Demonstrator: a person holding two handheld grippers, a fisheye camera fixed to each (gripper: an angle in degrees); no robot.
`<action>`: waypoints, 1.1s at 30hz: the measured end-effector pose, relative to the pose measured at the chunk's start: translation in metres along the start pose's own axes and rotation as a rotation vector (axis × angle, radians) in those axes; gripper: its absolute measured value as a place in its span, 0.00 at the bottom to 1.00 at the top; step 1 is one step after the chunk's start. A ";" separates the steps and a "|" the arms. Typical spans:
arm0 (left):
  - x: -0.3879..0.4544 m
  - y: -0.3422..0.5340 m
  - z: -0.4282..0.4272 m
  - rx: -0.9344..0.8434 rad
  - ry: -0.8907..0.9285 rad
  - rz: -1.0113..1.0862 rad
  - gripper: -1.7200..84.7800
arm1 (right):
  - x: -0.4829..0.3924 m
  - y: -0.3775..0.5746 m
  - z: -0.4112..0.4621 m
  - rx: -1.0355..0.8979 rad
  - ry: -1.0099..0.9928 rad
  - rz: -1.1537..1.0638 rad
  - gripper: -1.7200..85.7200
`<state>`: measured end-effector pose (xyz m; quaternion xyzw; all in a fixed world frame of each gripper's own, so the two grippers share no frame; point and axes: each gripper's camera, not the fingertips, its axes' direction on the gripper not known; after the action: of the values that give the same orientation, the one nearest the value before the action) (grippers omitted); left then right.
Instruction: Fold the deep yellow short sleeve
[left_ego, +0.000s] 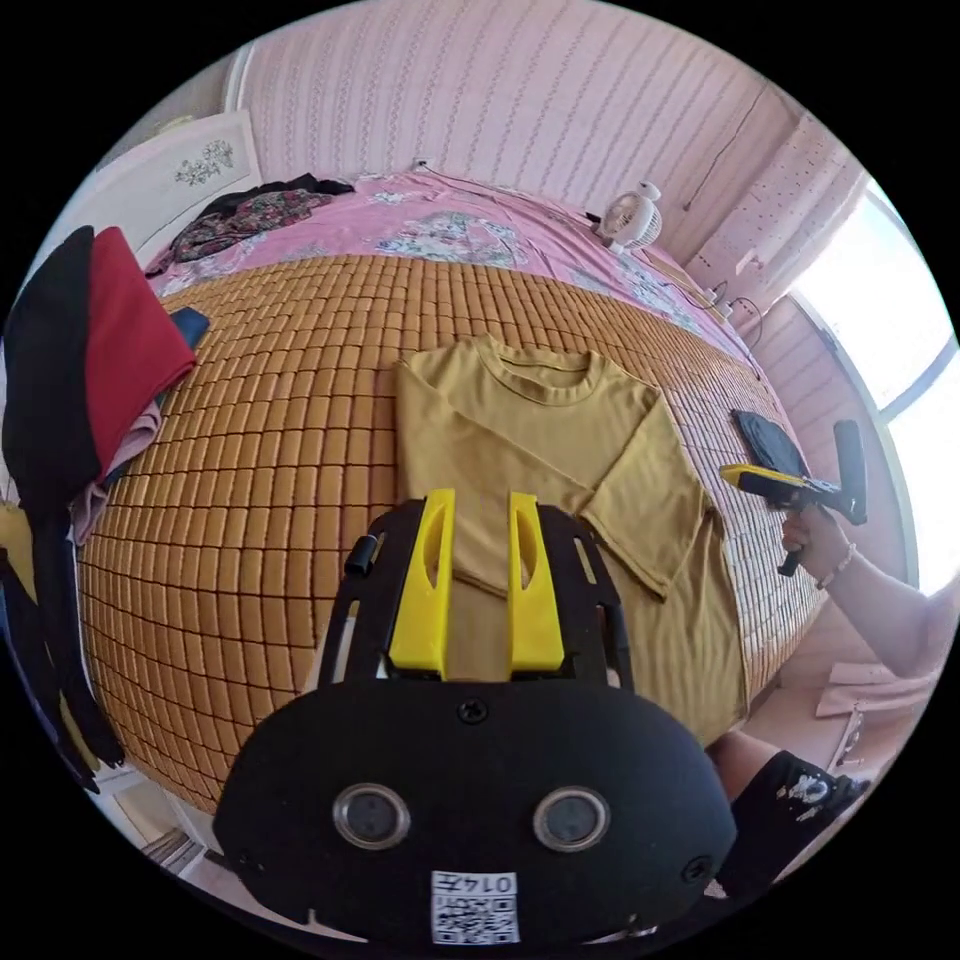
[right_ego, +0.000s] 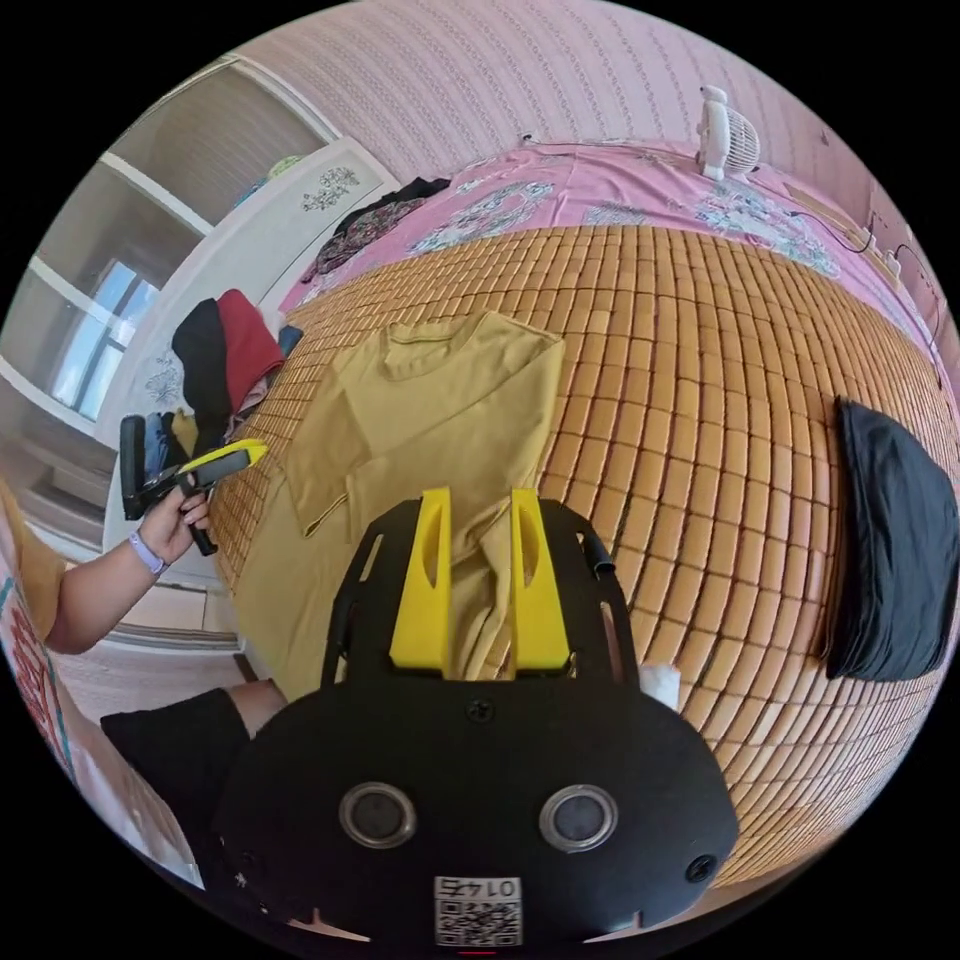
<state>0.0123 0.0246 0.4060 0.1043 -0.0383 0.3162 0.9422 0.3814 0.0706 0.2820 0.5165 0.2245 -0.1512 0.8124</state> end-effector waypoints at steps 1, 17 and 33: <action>-0.016 -0.009 0.002 0.028 -0.027 -0.017 0.12 | 0.008 -0.018 0.009 0.009 0.022 0.026 0.14; -0.084 -0.122 0.056 -0.255 -0.143 0.060 0.05 | 0.020 -0.129 0.064 -0.105 0.062 0.042 0.03; -0.131 -0.134 -0.031 0.088 0.167 0.029 0.01 | -0.001 -0.154 -0.044 0.181 -0.002 -0.051 0.02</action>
<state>-0.0115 -0.1500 0.3344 0.1181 0.0527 0.3387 0.9320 0.2981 0.0455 0.1472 0.5816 0.2224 -0.1921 0.7585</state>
